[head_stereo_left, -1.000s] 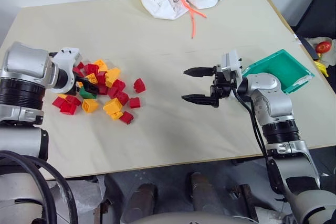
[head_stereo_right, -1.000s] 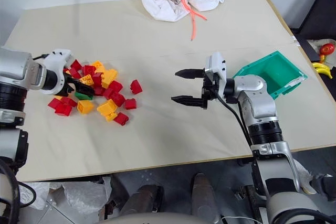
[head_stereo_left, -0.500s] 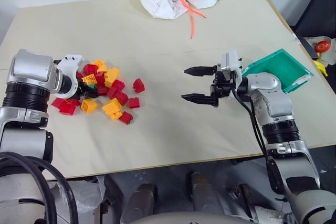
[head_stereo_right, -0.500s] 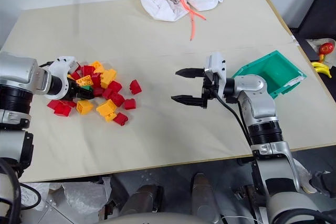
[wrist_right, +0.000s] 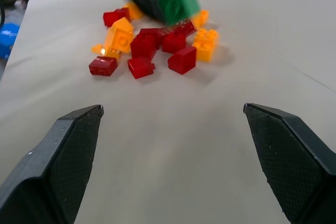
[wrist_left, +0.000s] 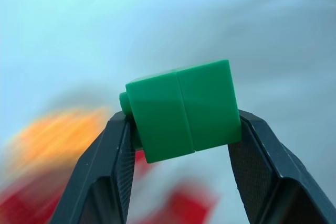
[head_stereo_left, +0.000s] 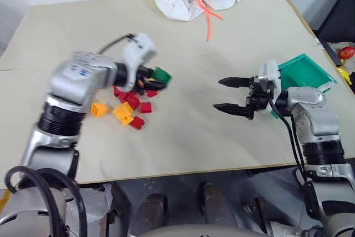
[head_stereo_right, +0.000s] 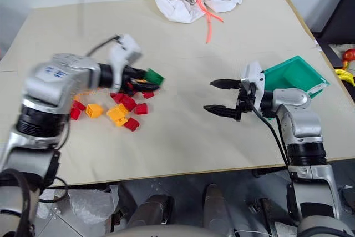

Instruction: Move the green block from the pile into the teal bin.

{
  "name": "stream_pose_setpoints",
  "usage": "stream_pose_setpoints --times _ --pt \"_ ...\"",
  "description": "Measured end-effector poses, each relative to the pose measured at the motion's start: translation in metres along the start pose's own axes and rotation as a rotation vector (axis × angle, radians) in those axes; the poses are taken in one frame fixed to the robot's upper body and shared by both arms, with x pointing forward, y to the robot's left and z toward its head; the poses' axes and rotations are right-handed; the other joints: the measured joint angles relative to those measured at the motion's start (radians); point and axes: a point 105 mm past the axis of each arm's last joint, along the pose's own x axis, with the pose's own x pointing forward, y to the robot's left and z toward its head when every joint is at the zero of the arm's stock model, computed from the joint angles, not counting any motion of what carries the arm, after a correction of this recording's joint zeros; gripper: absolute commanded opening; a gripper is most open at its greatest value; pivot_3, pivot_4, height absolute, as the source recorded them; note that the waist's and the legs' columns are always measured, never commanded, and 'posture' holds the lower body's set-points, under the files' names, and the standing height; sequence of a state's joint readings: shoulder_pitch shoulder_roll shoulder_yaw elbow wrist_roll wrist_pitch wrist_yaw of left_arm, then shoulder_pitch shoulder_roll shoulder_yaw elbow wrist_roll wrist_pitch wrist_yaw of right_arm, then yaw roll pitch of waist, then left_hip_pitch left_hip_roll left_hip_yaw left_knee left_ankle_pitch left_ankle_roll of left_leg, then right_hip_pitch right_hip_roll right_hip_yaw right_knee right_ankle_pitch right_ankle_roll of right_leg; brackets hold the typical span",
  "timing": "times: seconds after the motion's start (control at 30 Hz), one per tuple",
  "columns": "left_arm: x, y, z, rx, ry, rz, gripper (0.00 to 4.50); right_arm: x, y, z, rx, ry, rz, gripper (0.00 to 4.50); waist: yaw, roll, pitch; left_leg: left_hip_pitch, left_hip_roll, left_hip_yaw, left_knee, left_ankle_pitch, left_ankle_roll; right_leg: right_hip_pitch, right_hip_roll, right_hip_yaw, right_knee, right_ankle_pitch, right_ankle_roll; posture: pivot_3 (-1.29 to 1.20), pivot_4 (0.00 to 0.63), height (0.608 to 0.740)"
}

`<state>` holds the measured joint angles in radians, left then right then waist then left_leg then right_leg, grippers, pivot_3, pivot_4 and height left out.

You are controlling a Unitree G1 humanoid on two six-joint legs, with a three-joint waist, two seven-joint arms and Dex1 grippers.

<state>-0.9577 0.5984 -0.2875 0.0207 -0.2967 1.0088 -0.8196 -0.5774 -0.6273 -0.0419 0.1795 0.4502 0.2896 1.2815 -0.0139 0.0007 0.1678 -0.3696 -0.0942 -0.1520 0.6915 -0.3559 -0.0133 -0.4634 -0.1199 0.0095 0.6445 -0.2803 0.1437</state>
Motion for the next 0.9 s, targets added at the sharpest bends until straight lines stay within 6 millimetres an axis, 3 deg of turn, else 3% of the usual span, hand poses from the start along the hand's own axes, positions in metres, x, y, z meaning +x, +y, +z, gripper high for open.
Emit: stream_pose_setpoints --times 0.17,0.33,0.43,0.57,0.77,0.9 --pt "0.049 -0.029 -0.001 0.039 -0.012 -0.172 2.19 -0.018 -0.003 -0.005 0.002 0.021 -0.088 4.50 -0.002 0.000 0.000 0.000 0.000 0.002 0.001 0.000 0.000 0.000 0.001 0.002 0.000 0.000 0.000 0.00 0.150 0.740" --pt "0.080 -0.041 -0.012 0.069 0.024 -0.246 3.86 -0.033 0.001 -0.008 -0.010 0.057 -0.148 4.50 0.006 0.000 0.000 0.000 0.000 0.003 0.002 -0.001 0.001 0.000 0.001 0.002 0.000 0.000 0.001 0.00 0.150 0.740" --pt "0.084 -0.042 -0.012 0.076 0.008 -0.263 4.48 -0.036 0.009 -0.010 -0.014 0.077 -0.163 4.50 0.011 -0.001 0.000 0.000 0.000 0.003 0.003 -0.001 0.001 0.000 0.001 0.002 -0.001 0.000 0.001 0.00 0.150 0.740" --pt "0.078 -0.036 -0.007 0.097 -0.030 -0.251 4.48 -0.039 0.018 -0.010 -0.015 0.096 -0.197 4.50 0.014 -0.001 0.000 0.000 0.000 0.003 0.003 -0.001 0.001 0.000 0.001 0.003 -0.001 0.001 0.001 0.00 0.150 0.740" --pt "0.044 -0.016 -0.009 0.117 -0.139 -0.163 4.48 -0.039 0.027 -0.005 -0.040 0.162 -0.242 4.50 0.015 -0.001 0.000 0.001 0.001 0.004 0.003 -0.001 0.001 0.000 0.001 0.004 -0.001 0.001 0.001 0.00 0.150 0.740" --pt "-0.005 -0.009 -0.042 0.117 -0.182 -0.089 4.48 -0.026 0.023 -0.009 -0.039 0.199 -0.364 4.50 0.001 -0.001 0.000 0.003 0.003 0.005 0.000 -0.001 0.001 -0.001 0.004 0.008 -0.001 0.001 0.000 0.00 0.150 0.740"
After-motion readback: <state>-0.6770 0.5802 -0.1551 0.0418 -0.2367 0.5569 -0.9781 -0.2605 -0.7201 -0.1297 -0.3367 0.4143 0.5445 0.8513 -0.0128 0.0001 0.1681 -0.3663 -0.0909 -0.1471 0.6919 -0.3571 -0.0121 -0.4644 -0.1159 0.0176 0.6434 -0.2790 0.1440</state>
